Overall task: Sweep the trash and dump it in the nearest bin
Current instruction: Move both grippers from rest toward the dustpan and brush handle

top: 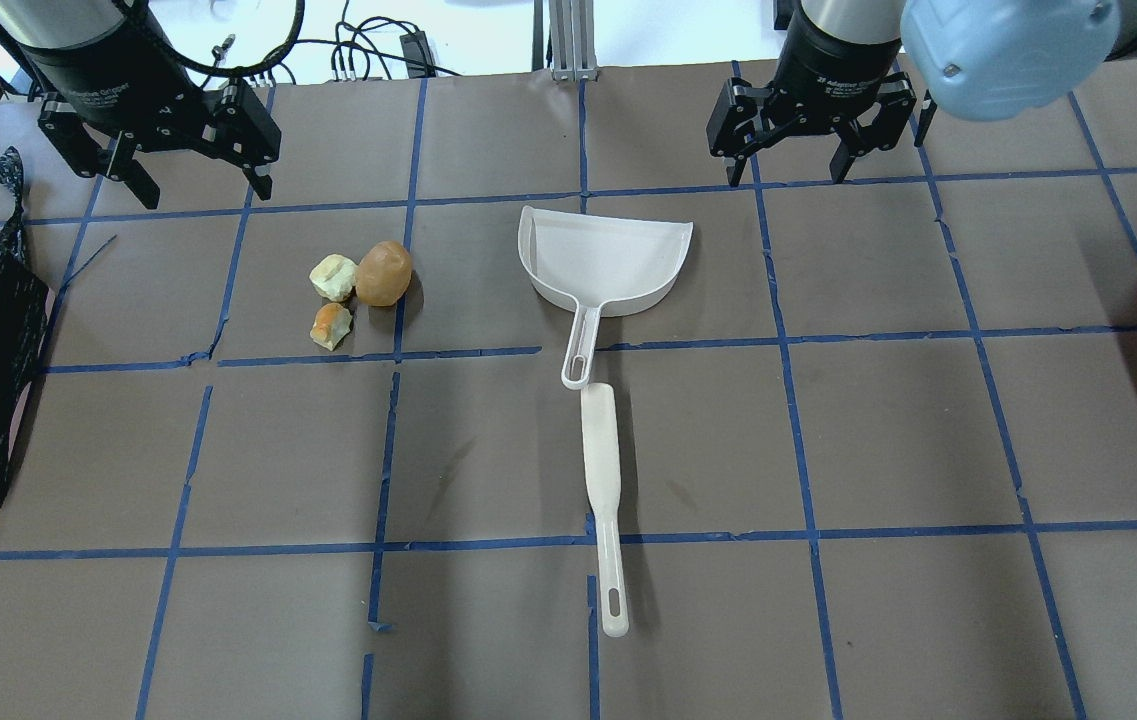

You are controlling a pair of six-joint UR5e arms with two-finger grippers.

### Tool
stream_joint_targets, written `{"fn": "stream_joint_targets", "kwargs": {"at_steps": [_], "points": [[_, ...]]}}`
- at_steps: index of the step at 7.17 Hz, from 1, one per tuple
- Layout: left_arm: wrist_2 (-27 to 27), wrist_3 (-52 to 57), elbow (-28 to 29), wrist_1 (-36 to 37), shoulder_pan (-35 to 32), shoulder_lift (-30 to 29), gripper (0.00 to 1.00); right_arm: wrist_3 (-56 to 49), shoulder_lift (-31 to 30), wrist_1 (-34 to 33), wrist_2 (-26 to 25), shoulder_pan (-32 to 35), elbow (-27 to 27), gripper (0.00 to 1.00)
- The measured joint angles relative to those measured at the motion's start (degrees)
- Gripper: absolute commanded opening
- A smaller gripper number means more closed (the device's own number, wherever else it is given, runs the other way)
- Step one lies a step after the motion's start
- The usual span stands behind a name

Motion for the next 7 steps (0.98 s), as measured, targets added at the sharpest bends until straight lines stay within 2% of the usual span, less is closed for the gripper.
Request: {"fn": "stream_joint_targets", "kwargs": {"at_steps": [7], "points": [[-1.8,0.14,-2.32,0.58,-0.02,1.21,1.0,0.3,-0.15,0.19,0.0,0.36,0.11,1.0]]}}
